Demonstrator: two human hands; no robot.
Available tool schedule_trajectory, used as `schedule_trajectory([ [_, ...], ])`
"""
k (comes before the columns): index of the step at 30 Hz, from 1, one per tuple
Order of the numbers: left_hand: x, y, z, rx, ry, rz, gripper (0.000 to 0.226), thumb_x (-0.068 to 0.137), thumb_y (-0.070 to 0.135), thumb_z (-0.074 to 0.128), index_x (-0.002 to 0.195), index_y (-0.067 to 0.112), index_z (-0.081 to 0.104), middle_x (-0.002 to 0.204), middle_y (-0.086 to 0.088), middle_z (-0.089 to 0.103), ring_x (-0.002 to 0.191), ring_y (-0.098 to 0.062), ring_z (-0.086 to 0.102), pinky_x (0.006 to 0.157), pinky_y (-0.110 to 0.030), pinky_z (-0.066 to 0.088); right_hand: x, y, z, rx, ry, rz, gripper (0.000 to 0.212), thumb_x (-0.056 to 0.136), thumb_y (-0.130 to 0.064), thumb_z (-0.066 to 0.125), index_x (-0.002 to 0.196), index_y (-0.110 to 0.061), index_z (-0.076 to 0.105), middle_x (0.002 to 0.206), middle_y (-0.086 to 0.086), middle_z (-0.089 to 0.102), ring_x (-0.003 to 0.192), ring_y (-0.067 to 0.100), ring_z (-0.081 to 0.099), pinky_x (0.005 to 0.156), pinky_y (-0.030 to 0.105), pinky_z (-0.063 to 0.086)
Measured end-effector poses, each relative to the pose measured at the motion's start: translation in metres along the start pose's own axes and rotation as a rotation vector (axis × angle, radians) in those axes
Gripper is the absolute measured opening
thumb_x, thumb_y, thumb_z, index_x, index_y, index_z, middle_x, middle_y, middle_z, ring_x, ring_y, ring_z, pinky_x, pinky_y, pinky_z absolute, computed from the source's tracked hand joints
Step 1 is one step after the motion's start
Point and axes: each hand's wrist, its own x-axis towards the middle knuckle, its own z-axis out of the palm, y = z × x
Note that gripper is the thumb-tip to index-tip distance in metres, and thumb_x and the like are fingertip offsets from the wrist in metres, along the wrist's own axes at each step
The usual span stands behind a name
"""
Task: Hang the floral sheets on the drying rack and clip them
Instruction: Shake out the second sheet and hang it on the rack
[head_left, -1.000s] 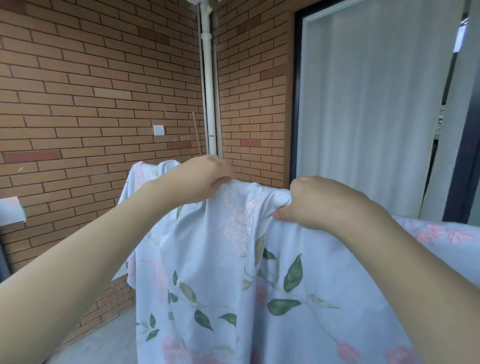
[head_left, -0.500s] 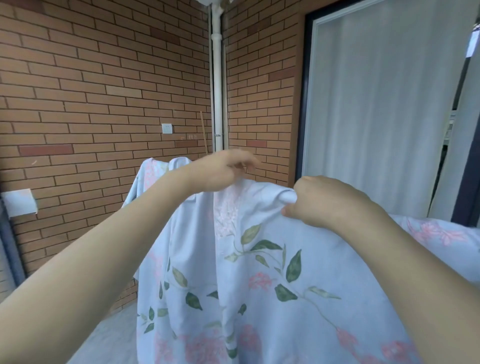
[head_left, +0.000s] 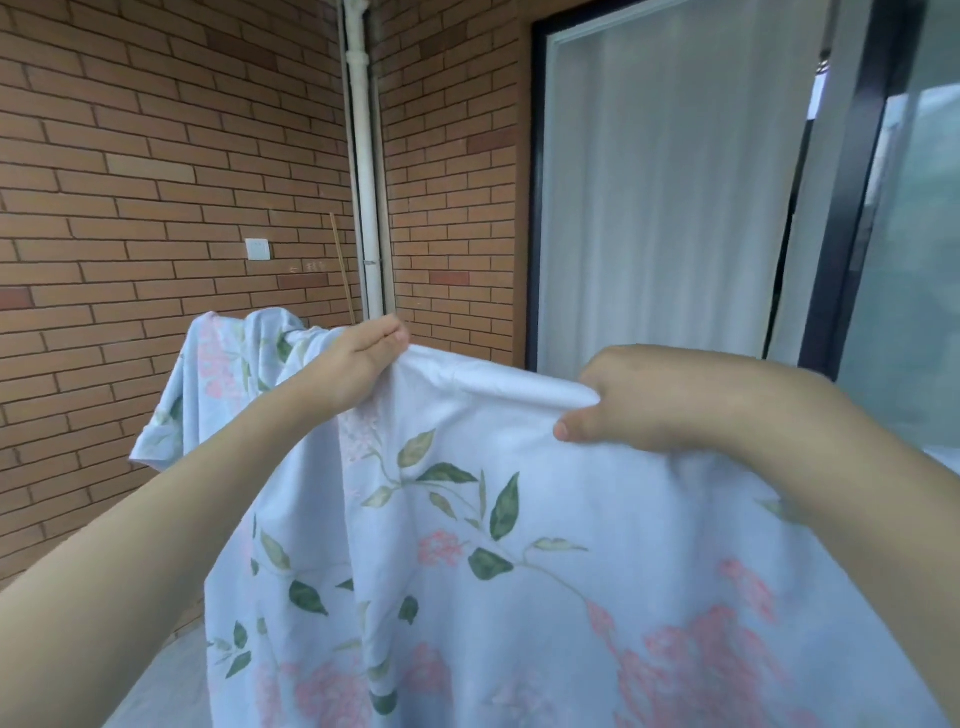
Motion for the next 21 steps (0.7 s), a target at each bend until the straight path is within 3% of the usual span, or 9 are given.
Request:
schedule_trajectory([
  [2, 0.002, 0.005, 0.002, 0.340, 0.084, -0.028, 0.047, 0.090, 0.046, 0.026, 0.075, 0.009, 0.051, 0.078, -0.009, 0.055, 0.086, -0.026, 0.050, 0.084, -0.040, 0.037, -0.011, 0.010, 0.000, -0.020, 0.008, -0.009, 0.039, 0.089, -0.054, 0.056, 0.075, -0.018, 0.048, 0.075, -0.002, 0.051, 0.066, 0.018, 0.050, 0.059, 0.030, 0.036],
  [4, -0.002, 0.033, 0.016, 0.538, 0.213, 0.110, 0.052, 0.089, 0.046, 0.019, 0.075, 0.010, 0.052, 0.077, -0.003, 0.054, 0.084, -0.029, 0.048, 0.083, -0.042, 0.036, -0.019, 0.017, -0.001, -0.062, 0.012, -0.015, 0.040, 0.088, -0.057, 0.055, 0.074, -0.020, 0.046, 0.079, -0.002, 0.051, 0.072, 0.019, 0.052, 0.061, 0.031, 0.038],
  [6, -0.014, 0.079, 0.039, 0.408, 0.194, 0.402, 0.050, 0.096, 0.045, 0.019, 0.072, 0.012, 0.049, 0.069, 0.001, 0.049, 0.072, -0.024, 0.047, 0.071, -0.037, 0.038, -0.022, 0.022, -0.002, -0.089, 0.013, -0.028, 0.043, 0.087, -0.058, 0.055, 0.074, -0.019, 0.045, 0.079, -0.002, 0.051, 0.071, 0.019, 0.051, 0.059, 0.031, 0.037],
  [8, -0.023, 0.113, 0.063, 0.302, 0.037, 0.528, 0.049, 0.101, 0.044, 0.024, 0.064, 0.018, 0.046, 0.059, 0.004, 0.045, 0.059, -0.016, 0.045, 0.057, -0.032, 0.034, -0.028, 0.028, -0.003, -0.075, 0.007, -0.046, 0.044, 0.088, -0.058, 0.054, 0.072, -0.018, 0.046, 0.075, -0.001, 0.051, 0.065, 0.018, 0.050, 0.056, 0.030, 0.035],
  [11, -0.020, 0.114, 0.073, 0.448, 0.008, 0.369, 0.059, 0.100, 0.050, 0.024, 0.050, 0.018, 0.027, 0.045, 0.003, 0.031, 0.046, -0.014, 0.035, 0.049, -0.032, 0.024, -0.042, 0.041, -0.010, -0.010, -0.041, -0.028, 0.045, 0.087, -0.057, 0.056, 0.067, -0.018, 0.046, 0.066, -0.003, 0.048, 0.057, 0.017, 0.046, 0.053, 0.029, 0.031],
  [13, -0.017, 0.105, 0.070, 0.444, 0.041, 0.307, 0.059, 0.096, 0.053, 0.022, 0.050, 0.016, 0.025, 0.045, 0.002, 0.030, 0.046, -0.018, 0.034, 0.049, -0.033, 0.025, -0.053, 0.051, -0.014, 0.029, -0.118, 0.020, 0.046, 0.085, -0.059, 0.057, 0.066, -0.018, 0.048, 0.061, -0.004, 0.047, 0.056, 0.017, 0.046, 0.056, 0.029, 0.032],
  [15, -0.015, 0.104, 0.069, 0.382, 0.030, 0.304, 0.059, 0.095, 0.053, 0.023, 0.053, 0.013, 0.029, 0.048, 0.000, 0.035, 0.050, -0.023, 0.039, 0.053, -0.036, 0.031, -0.055, 0.056, -0.020, 0.026, -0.211, 0.050, 0.044, 0.082, -0.062, 0.058, 0.074, -0.019, 0.057, 0.066, -0.003, 0.055, 0.064, 0.019, 0.056, 0.064, 0.030, 0.045],
  [18, -0.011, 0.101, 0.058, 0.222, -0.023, 0.272, 0.059, 0.100, 0.051, 0.028, 0.065, 0.008, 0.048, 0.065, -0.006, 0.056, 0.069, -0.029, 0.054, 0.072, -0.043, 0.044, -0.039, 0.042, -0.027, -0.074, -0.295, 0.043, 0.056, 0.079, -0.069, 0.056, 0.096, -0.017, 0.065, 0.094, 0.002, 0.068, 0.090, 0.025, 0.066, 0.080, 0.034, 0.051],
  [21, 0.002, 0.081, 0.031, 0.143, 0.044, 0.167, 0.047, 0.100, 0.048, 0.032, 0.086, 0.014, 0.061, 0.089, -0.003, 0.065, 0.088, -0.024, 0.058, 0.085, -0.041, 0.044, -0.007, 0.015, -0.029, -0.072, -0.261, -0.017, 0.060, 0.078, -0.073, 0.052, 0.097, -0.018, 0.066, 0.094, 0.001, 0.070, 0.087, 0.023, 0.068, 0.084, 0.037, 0.054],
])
